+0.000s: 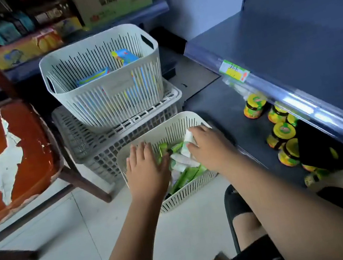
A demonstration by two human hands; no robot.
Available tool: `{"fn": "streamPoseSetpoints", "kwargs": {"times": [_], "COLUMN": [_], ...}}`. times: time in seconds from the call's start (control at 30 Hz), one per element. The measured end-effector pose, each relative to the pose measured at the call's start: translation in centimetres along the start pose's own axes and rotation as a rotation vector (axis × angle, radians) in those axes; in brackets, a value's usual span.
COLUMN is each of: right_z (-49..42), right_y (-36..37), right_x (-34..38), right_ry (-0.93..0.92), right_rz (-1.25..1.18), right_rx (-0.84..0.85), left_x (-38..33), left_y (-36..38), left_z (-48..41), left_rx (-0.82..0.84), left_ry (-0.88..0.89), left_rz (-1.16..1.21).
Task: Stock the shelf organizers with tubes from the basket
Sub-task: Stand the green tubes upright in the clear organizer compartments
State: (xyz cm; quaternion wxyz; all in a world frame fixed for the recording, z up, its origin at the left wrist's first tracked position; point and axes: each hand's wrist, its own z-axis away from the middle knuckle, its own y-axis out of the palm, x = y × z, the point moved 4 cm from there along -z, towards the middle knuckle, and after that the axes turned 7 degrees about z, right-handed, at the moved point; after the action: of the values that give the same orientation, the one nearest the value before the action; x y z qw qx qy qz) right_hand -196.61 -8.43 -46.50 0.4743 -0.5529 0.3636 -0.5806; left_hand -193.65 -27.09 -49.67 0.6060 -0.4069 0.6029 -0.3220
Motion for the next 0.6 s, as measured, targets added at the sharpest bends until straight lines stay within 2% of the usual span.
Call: {"fn": "streamPoseSetpoints", "kwargs": {"times": [0.23, 0.4, 0.6], "right_z": [-5.3, -9.8, -11.5], "right_y": [9.2, 15.5, 21.3], "right_x": [-3.7, -4.8, -6.1], "right_ry": [0.178, 0.379, 0.617], "right_rz": [-0.012, -0.011, -0.060], "right_rx": [0.329, 0.489, 0.485], "left_x": [7.1, 8.3, 8.9], "left_y": [9.9, 15.9, 20.9], "left_z": [-3.4, -7.5, -11.1], "left_rx": [0.233, 0.308, 0.264], "left_ry": [-0.328, -0.551, -0.680], "left_rz": [0.212, 0.399, 0.487]}}
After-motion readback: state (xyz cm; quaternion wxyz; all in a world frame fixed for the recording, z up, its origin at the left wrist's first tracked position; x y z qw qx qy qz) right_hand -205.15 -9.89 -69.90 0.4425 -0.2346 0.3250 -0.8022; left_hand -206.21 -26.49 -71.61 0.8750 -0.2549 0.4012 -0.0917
